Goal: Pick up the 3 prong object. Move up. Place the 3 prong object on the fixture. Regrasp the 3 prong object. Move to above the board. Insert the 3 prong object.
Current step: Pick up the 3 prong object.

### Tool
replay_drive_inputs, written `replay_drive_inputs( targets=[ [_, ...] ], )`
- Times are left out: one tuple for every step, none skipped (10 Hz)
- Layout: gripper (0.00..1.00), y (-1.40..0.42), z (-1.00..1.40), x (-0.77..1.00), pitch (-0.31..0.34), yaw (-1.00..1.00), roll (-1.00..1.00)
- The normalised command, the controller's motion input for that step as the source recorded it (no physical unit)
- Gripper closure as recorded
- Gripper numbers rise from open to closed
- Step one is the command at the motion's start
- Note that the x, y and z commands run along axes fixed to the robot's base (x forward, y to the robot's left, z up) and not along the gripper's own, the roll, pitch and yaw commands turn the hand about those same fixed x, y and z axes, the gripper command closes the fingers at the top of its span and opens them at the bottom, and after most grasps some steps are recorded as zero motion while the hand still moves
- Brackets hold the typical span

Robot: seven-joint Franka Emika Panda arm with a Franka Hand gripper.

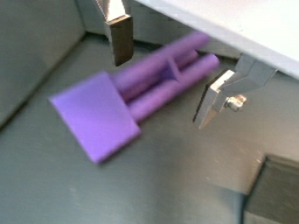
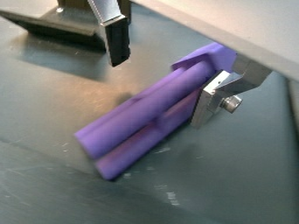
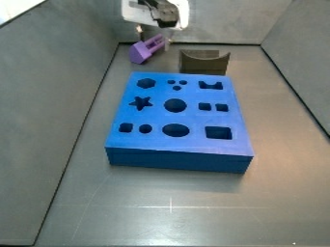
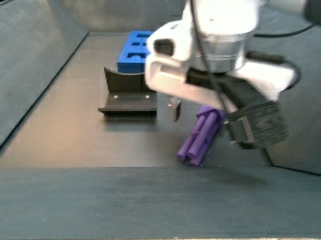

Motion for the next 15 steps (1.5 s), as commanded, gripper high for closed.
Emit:
replay_drive_inputs(
  targets=[
    [0.0,0.23,-0.89,0.0,-0.004,-0.19,-0.13],
    [0.0,0.28,-0.77,-0.23,-0.006,-0.15,-0.18],
    [0.0,0.21,-0.47,-0.17,0.0,-0.16,-0.14],
    [0.0,0.18,-0.31,0.0,0.0,-0.11,-0.13],
    [0.0,0.14,-0.16,0.02,0.0,-0.08,-0.12],
    [0.0,0.0,-0.17,0.07,0.0,-0.05,-0.03],
    [0.0,0.0,-0.17,-0.04,-0.057,-0.03,-0.06],
    [0.0,0.02,-0.01,0.0,0.0,-0.02,0.0],
    [0.0,0.0,0.0,0.0,0.0,0.0,0.0],
    [1.0,0.0,0.0,0.0,0.0,0.0,0.0],
    [1.0,0.0,0.0,0.0,0.0,0.0,0.0],
    [1.0,0.0,0.0,0.0,0.0,0.0,0.0],
    [1.0,0.0,0.0,0.0,0.0,0.0,0.0],
    [1.0,0.0,0.0,0.0,0.0,0.0,0.0],
    [1.0,0.0,0.0,0.0,0.0,0.0,0.0]
  ],
)
